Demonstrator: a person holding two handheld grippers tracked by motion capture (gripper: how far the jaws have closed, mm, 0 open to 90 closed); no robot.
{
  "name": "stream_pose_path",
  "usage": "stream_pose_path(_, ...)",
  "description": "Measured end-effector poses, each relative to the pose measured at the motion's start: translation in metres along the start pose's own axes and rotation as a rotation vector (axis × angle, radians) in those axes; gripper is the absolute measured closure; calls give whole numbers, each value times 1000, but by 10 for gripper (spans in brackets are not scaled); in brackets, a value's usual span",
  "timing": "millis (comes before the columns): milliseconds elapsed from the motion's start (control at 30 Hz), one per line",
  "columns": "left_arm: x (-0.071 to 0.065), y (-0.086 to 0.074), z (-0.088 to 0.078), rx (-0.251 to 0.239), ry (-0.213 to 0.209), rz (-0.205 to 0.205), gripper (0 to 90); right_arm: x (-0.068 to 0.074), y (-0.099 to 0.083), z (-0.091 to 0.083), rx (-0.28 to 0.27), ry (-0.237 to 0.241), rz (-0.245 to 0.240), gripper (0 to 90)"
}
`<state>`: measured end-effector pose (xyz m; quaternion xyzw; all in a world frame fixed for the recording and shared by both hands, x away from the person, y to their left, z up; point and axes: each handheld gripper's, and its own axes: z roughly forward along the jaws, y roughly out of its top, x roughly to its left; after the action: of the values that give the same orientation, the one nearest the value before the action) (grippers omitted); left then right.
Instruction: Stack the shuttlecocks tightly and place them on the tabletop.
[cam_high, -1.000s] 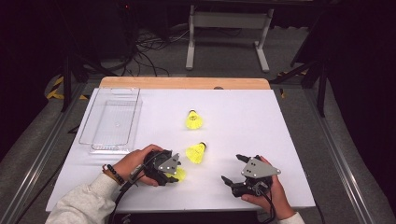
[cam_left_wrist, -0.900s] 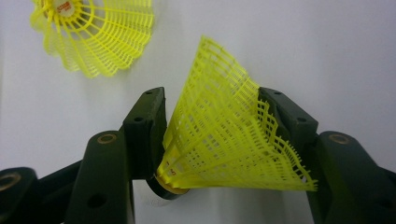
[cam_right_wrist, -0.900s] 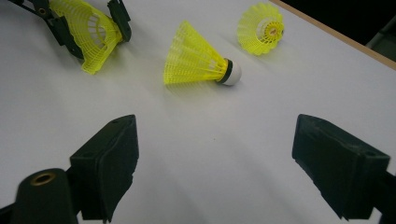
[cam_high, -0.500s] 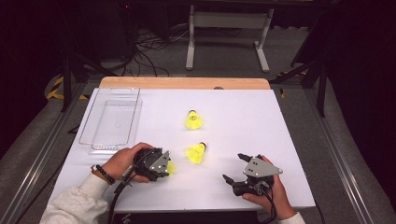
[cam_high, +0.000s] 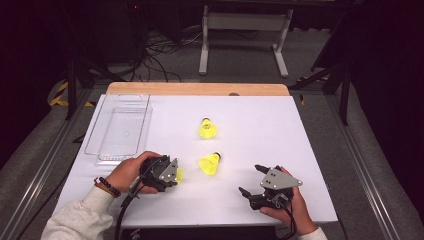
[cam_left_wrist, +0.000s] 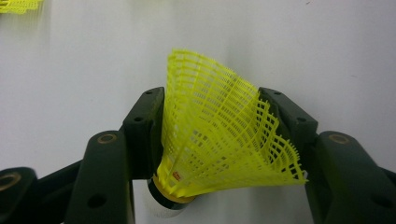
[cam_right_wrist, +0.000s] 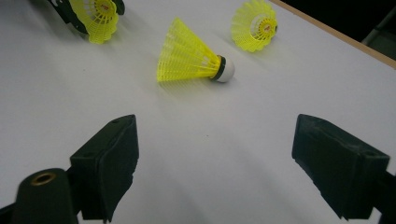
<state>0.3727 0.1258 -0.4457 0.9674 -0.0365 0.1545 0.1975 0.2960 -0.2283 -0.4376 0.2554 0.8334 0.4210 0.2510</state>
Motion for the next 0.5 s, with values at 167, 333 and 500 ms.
stream_pose_path(167,0,0,1,-2,0,-6,391,0,0,0,3,2,-4,158)
stream_pose_path(333,1,-1,0,-33,3,-29,330,0,0,0,-1,6,-2,158)
stream_pose_path(500,0,-1,-3,-62,-4,-37,265,1,0,0,0,6,-9,156)
